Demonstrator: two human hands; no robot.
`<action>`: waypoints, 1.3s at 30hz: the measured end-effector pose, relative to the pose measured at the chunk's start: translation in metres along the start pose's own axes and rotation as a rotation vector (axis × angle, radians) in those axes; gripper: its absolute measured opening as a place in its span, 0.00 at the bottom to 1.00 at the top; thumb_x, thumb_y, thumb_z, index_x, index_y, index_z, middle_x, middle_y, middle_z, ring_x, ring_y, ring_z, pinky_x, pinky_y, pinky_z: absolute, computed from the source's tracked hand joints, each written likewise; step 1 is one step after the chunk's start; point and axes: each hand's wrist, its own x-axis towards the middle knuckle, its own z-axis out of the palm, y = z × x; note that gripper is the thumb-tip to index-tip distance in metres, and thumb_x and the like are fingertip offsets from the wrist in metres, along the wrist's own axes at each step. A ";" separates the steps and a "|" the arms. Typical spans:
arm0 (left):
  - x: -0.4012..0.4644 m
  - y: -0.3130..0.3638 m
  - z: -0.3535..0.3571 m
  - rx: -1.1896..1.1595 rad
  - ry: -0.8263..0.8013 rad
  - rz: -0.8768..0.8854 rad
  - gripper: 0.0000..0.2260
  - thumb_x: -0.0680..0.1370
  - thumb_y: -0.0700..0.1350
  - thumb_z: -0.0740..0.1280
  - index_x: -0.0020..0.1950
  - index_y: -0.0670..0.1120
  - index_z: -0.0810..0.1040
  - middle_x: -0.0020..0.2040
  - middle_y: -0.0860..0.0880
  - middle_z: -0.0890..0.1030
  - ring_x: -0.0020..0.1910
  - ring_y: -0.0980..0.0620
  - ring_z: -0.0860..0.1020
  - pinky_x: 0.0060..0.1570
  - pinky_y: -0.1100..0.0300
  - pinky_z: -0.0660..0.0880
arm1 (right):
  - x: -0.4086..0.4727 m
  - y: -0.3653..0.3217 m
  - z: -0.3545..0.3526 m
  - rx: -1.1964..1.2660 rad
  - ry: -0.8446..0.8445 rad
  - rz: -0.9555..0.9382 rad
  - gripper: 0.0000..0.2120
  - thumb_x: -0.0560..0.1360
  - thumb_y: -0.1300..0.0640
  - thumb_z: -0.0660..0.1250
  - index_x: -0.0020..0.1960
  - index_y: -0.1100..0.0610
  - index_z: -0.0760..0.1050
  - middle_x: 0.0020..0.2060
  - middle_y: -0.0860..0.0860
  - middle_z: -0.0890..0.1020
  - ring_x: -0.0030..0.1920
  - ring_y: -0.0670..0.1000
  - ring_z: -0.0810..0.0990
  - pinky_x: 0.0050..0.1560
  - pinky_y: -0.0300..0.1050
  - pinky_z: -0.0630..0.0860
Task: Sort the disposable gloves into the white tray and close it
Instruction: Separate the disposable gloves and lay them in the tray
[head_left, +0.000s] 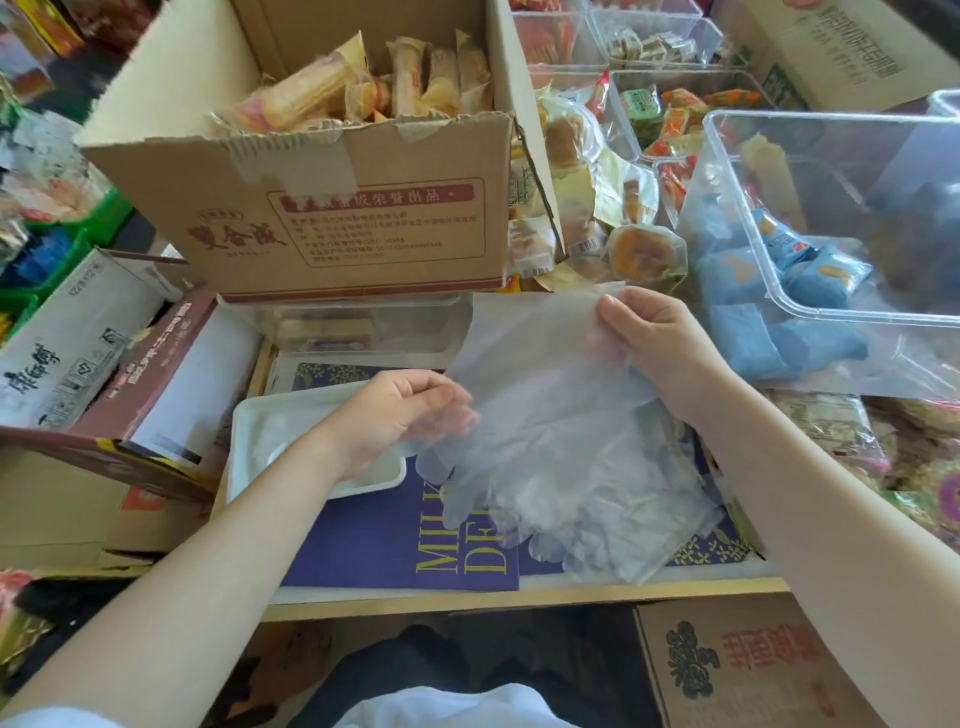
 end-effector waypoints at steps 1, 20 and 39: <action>0.001 0.000 -0.004 -0.006 0.011 0.003 0.05 0.78 0.40 0.62 0.46 0.42 0.78 0.39 0.47 0.85 0.40 0.52 0.84 0.45 0.65 0.79 | 0.002 -0.002 0.003 -0.006 0.003 0.001 0.12 0.78 0.58 0.63 0.36 0.56 0.73 0.22 0.45 0.76 0.23 0.43 0.73 0.24 0.34 0.68; 0.016 0.044 -0.043 -0.033 0.067 0.110 0.10 0.81 0.41 0.59 0.46 0.44 0.79 0.37 0.50 0.85 0.38 0.55 0.83 0.35 0.69 0.76 | 0.014 -0.020 0.051 -0.188 -0.009 0.035 0.14 0.79 0.56 0.62 0.46 0.66 0.80 0.35 0.59 0.79 0.33 0.52 0.74 0.35 0.43 0.74; 0.014 0.051 -0.090 -0.193 0.343 0.267 0.13 0.83 0.46 0.53 0.54 0.49 0.77 0.52 0.51 0.82 0.51 0.52 0.82 0.48 0.60 0.77 | 0.001 -0.029 0.066 0.188 0.448 0.134 0.10 0.81 0.55 0.57 0.44 0.57 0.72 0.30 0.53 0.77 0.22 0.46 0.75 0.24 0.37 0.73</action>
